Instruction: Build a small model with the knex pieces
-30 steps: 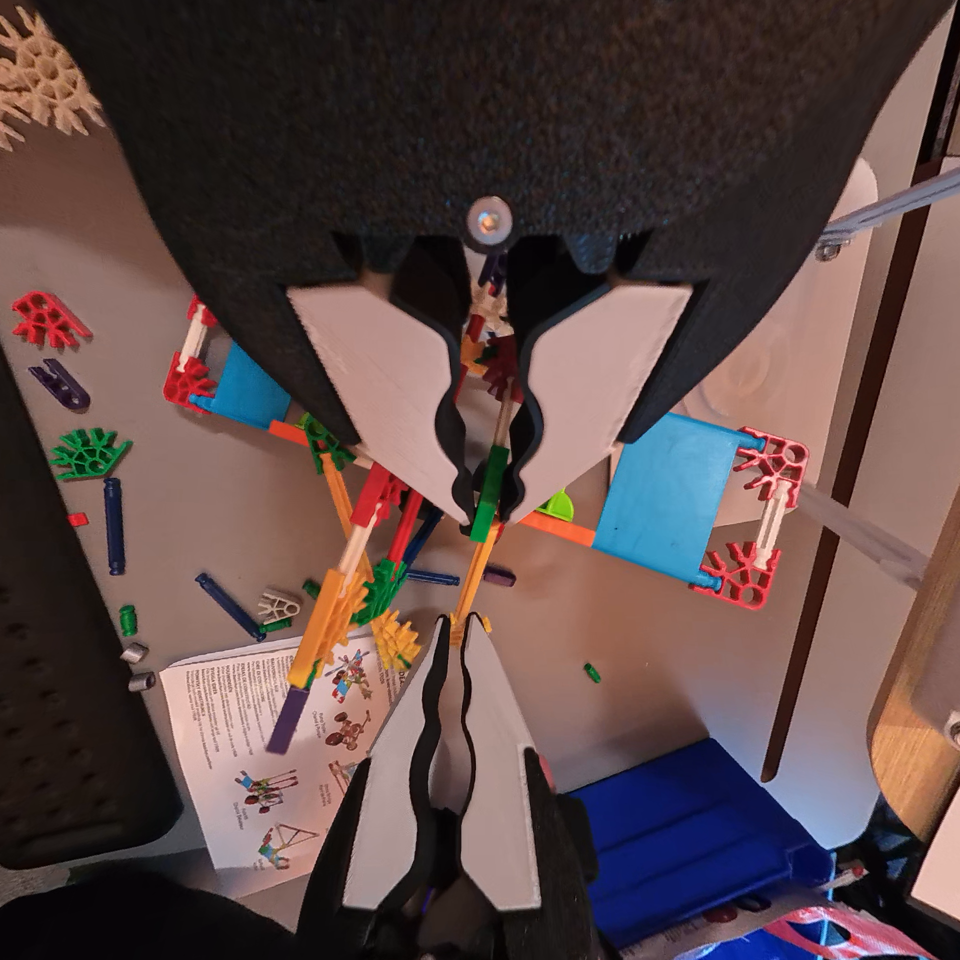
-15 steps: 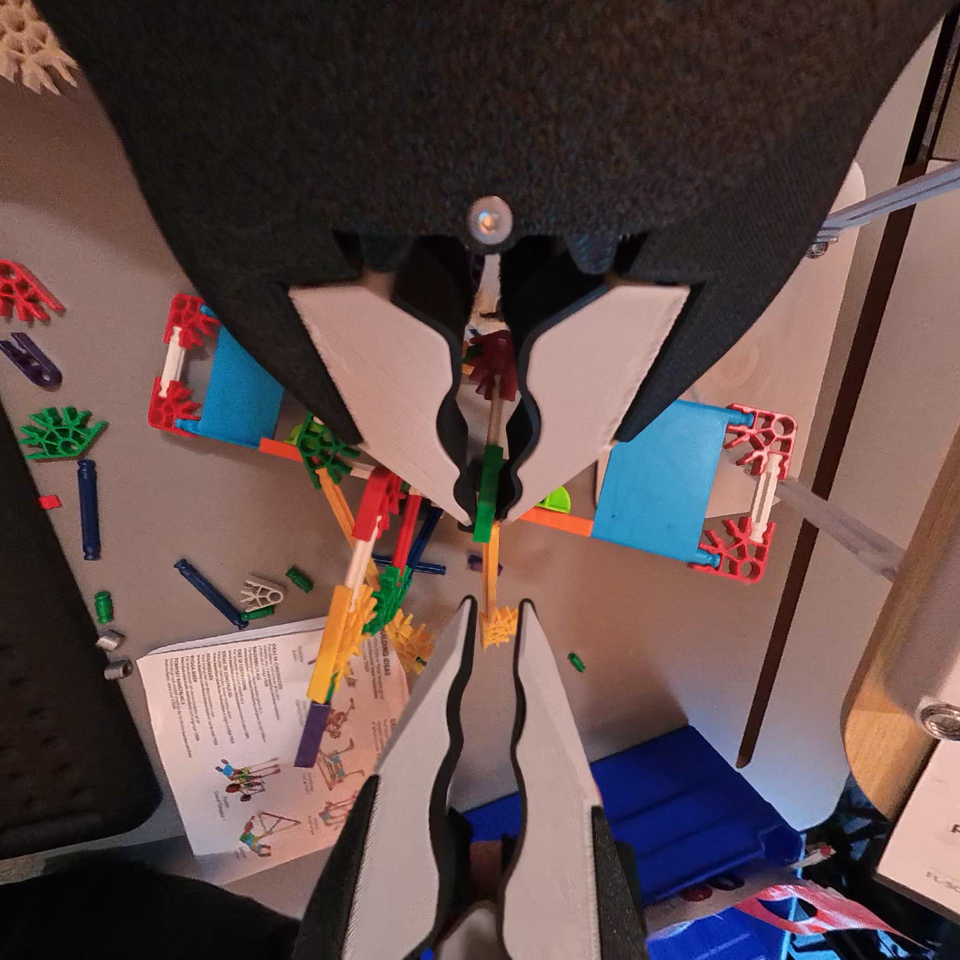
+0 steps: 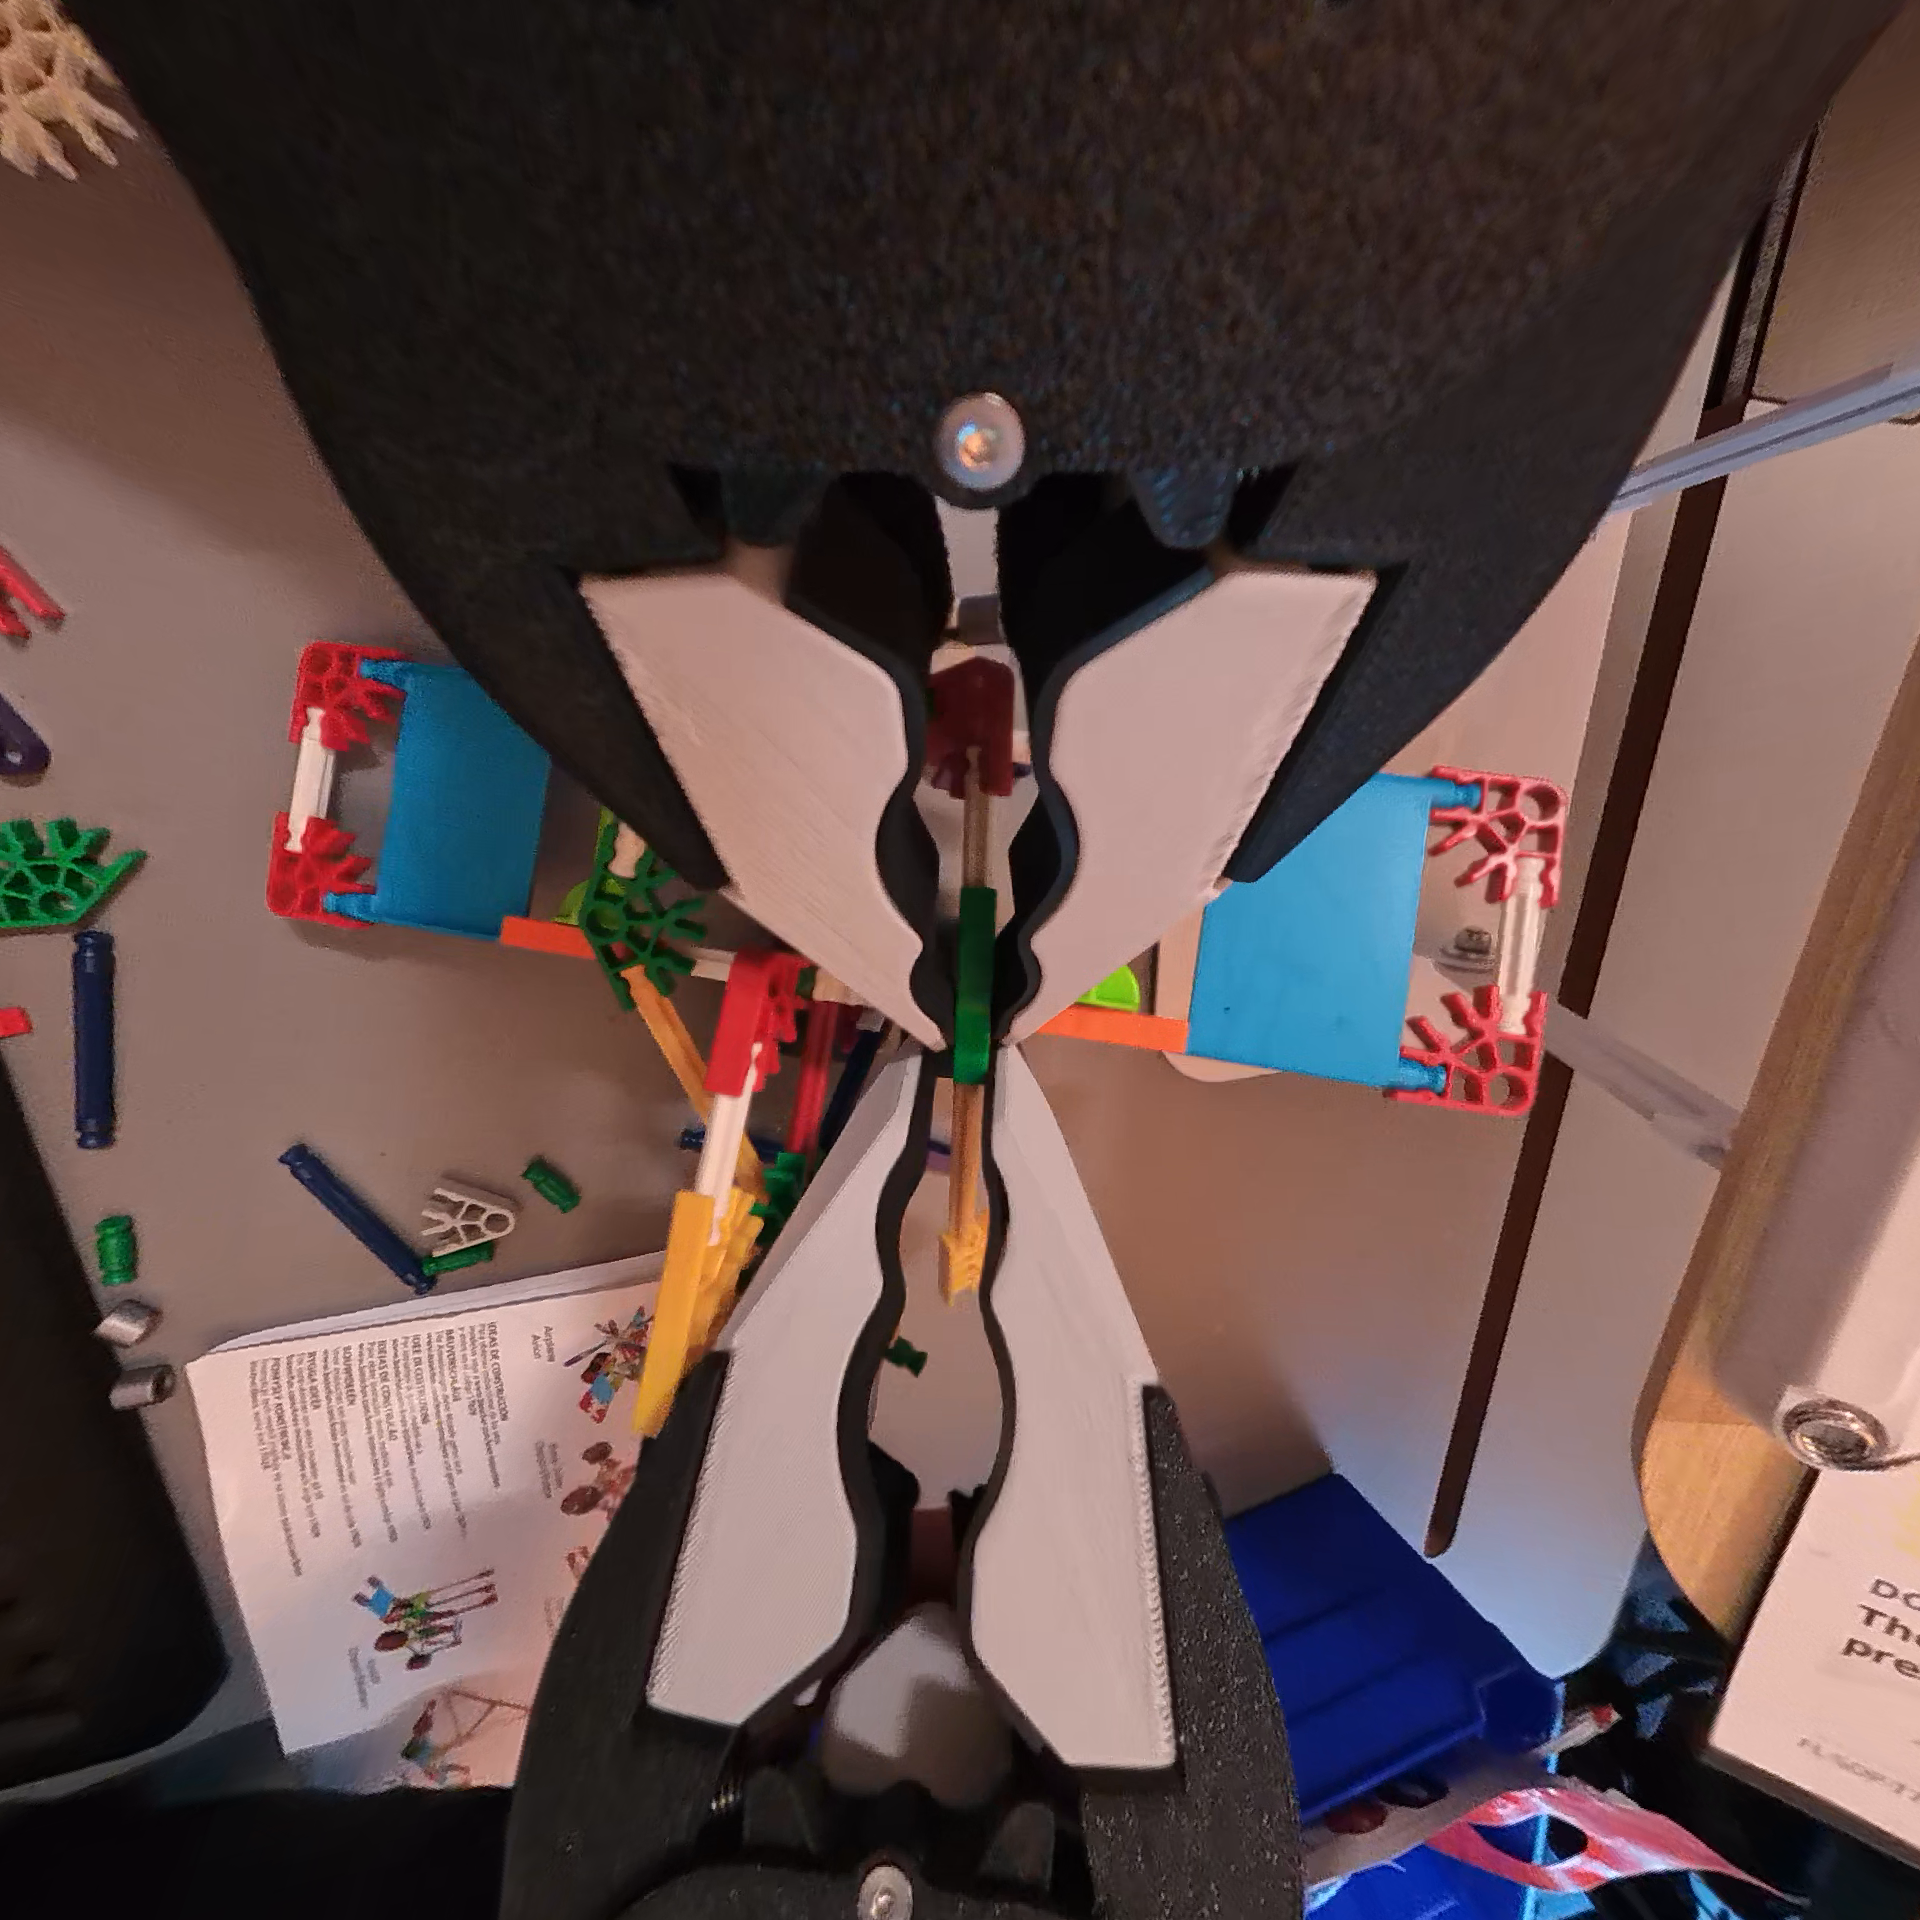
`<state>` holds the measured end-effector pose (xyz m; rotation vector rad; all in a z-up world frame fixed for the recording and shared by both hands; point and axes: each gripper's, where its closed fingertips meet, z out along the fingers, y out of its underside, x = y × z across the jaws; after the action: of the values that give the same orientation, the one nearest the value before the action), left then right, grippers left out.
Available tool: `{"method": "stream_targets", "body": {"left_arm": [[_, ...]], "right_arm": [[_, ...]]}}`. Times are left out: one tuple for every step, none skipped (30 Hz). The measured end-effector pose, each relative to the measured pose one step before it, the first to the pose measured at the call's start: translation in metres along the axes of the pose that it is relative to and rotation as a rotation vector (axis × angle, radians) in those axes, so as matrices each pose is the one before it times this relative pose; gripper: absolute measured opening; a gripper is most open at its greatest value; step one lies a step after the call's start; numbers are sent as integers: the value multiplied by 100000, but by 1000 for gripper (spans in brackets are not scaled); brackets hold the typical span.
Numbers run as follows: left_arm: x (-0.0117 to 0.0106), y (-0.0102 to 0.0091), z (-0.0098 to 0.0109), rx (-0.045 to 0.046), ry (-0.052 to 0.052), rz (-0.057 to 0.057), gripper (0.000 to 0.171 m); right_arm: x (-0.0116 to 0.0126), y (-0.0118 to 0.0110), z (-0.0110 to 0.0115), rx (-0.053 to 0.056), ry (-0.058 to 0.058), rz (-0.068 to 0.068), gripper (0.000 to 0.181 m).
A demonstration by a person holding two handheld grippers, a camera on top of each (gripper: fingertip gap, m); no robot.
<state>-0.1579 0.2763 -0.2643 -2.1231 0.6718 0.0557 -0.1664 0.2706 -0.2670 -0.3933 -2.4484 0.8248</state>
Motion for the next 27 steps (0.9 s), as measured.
{"method": "stream_targets", "body": {"left_arm": [[12, -50, 5, -267, -537, 321, 2], [-42, -86, -54, -228, -869, 369, 2], [-57, -36, -60, -603, -835, 551, 2], [-143, -16, -33, -721, -1256, 179, 2], [57, 2, 0, -477, 600, -748, 2], [89, -31, -7, 136, 1142, -542, 3], [-78, -20, -106, 746, 482, -618, 3], [-412, -88, -117, 1627, -1819, -456, 4], [-269, 15, -19, 756, -885, -758, 3], [54, 368, 55, -1581, 475, 656, 4], [-74, 399, -16, -1859, -1099, 1455, 5], [-130, 45, -115, 320, -1113, 36, 5], [65, -99, -139, 959, 379, 272, 5], [79, -32, -123, 130, 194, 1479, 5], [-156, 27, -84, -590, -1270, 1173, 5], [-132, -62, -47, 128, -960, 559, 5], [43, -139, -44, 988, 214, 567, 5], [-45, -16, -26, 150, -307, 330, 5], [-135, 64, -4, -325, -1160, 586, 5], [72, -86, -7, 579, 63, 690, 5], [119, -14, 19, -10, 354, 522, 5], [45, -35, -5, 134, -358, 1284, 5], [87, -72, -31, 404, 71, 952, 5], [152, -78, -53, 556, 604, 630, 5], [86, -86, -63, 619, 188, 645, 5], [95, -111, -70, 682, 279, 583, 5], [96, -62, -75, 284, 398, 504, 5]], "right_arm": [[14, -26, 10, -503, 503, -1017, 6], [43, -62, -59, 39, -26, 191, 5], [78, -86, -15, 499, 110, 783, 5], [96, -37, -13, 173, 367, 643, 5], [0, 34, -39, -609, -70, 249, 5], [-84, 48, -74, -885, -415, -186, 6], [64, 24, -69, -462, 146, 866, 7], [347, -5, -153, 444, 979, 2266, 10], [577, 162, -339, 734, 1372, 2302, 11], [715, 626, -498, -532, 1009, 2638, 16], [771, 949, -580, -1326, 317, 3843, 23], [694, 881, -623, -435, -878, 4869, 24], [602, 639, -630, 458, -1310, 4725, 25], [415, 512, -551, 483, -1713, 4028, 26], [111, 522, -352, -284, -2578, 3387, 26], [-65, 645, -95, -1309, -2721, 2385, 26], [-31, 847, 128, -2859, -1873, 1205, 28], [135, 910, 255, -3688, -207, 253, 34], [149, 746, 286, -2980, -54, 689, 38], [-66, 395, 280, -1125, -1704, 1726, 39], [-141, 133, 221, 177, -2305, 2188, 39], [-53, 137, 197, 151, -2139, 2682, 39], [-171, 191, 164, -19, -2762, 2585, 39], [-382, 141, 66, 652, -3763, 1639, 40], [-385, 88, 11, 1002, -3530, 1177, 40], [-274, 83, 17, 671, -2869, 1529, 40], [-306, 91, 69, 259, -2814, 1335, 40]]}}
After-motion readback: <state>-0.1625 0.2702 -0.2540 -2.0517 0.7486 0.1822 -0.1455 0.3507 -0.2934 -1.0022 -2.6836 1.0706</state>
